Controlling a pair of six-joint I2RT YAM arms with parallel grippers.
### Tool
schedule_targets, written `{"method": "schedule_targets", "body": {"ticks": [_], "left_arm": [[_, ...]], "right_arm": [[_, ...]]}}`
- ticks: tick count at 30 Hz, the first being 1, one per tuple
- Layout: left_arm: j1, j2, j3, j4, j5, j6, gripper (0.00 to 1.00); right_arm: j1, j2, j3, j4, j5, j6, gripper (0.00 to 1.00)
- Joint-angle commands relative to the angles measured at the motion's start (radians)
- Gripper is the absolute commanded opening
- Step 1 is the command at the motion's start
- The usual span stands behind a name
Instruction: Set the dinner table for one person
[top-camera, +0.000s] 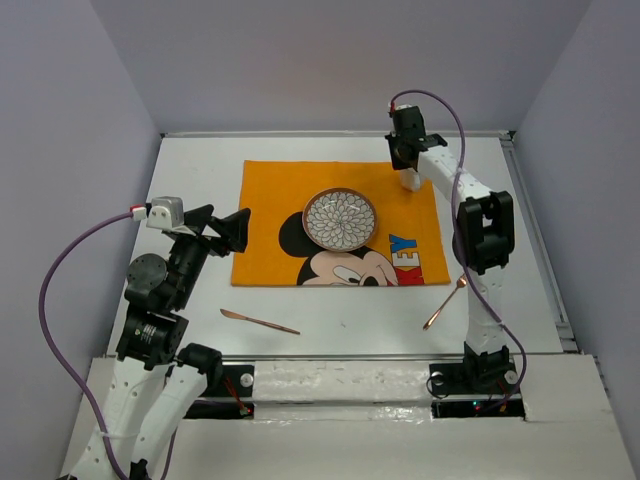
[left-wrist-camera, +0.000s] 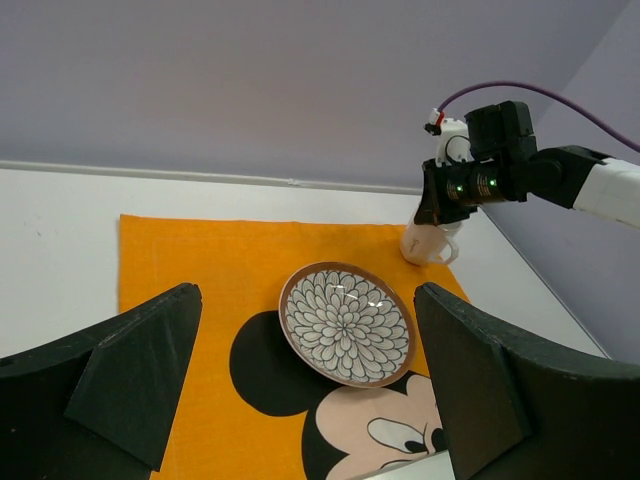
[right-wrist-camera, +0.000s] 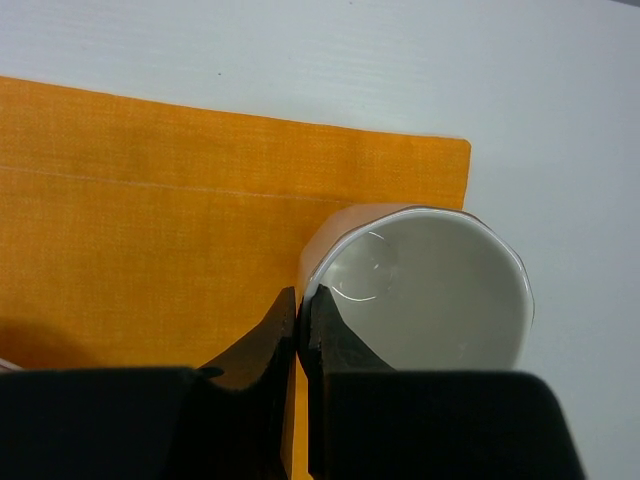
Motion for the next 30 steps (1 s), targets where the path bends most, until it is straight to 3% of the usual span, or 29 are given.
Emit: {"method": "schedule_targets", "body": {"ticks": [1, 2, 4, 7, 10, 12, 15, 16, 19, 20, 21, 23, 25, 28, 30], "left_arm": [[-0.005, -0.007, 0.001, 0.053, 0.01, 0.003, 0.99], [-0.005, -0.008, 0.001, 0.052, 0.002, 0.003, 0.99], [-0.005, -0.005, 0.002, 0.049, -0.003, 0.002, 0.99], [-0.006, -0.008, 0.003, 0.049, -0.001, 0.0, 0.99], [-0.006, -0.016, 0.003, 0.047, -0.006, 0.0, 0.99], [-0.006, -0.021, 0.003, 0.047, -0.009, 0.0, 0.99], [-0.011, -0.039, 0.006, 0.047, -0.01, 0.002, 0.99], [-0.02, -0.048, 0.006, 0.045, -0.01, 0.002, 0.99], [-0.037, -0.071, 0.009, 0.045, -0.015, 0.005, 0.99], [-0.053, -0.074, 0.01, 0.045, -0.019, 0.006, 0.99], [-0.063, -0.08, 0.012, 0.044, -0.024, 0.011, 0.99], [-0.09, -0.096, 0.012, 0.042, -0.029, 0.011, 0.99], [-0.104, -0.11, 0.013, 0.039, -0.035, 0.016, 0.99], [-0.13, -0.126, 0.018, 0.035, -0.035, 0.02, 0.99], [-0.139, -0.131, 0.019, 0.033, -0.067, 0.022, 0.99]], "right_arm": [[-0.004, -0.017, 0.051, 0.049, 0.086, -0.013, 0.16], [-0.004, -0.023, 0.048, 0.049, 0.097, -0.004, 0.38], [-0.004, -0.049, 0.041, 0.049, 0.105, 0.01, 0.71], [-0.004, -0.107, 0.025, 0.048, 0.09, 0.036, 0.89], [-0.004, -0.208, -0.046, 0.049, 0.085, 0.111, 0.93], [-0.004, -0.274, -0.11, 0.051, 0.09, 0.18, 0.93], [-0.004, -0.447, -0.34, 0.098, 0.083, 0.278, 0.93], [-0.004, -0.498, -0.492, 0.132, 0.082, 0.306, 0.93], [-0.004, -0.713, -0.725, 0.154, 0.083, 0.45, 0.87], [-0.004, -0.772, -0.801, 0.154, 0.077, 0.49, 0.73], [-0.004, -0.893, -0.95, 0.152, 0.042, 0.558, 0.64], [-0.004, -1.024, -1.091, 0.131, 0.016, 0.658, 0.5], [-0.004, -1.195, -1.24, 0.036, -0.015, 0.706, 0.45], [-0.004, -1.345, -1.298, -0.138, -0.022, 0.797, 0.28], [-0.004, -1.385, -1.31, -0.199, -0.036, 0.847, 0.27]]}}
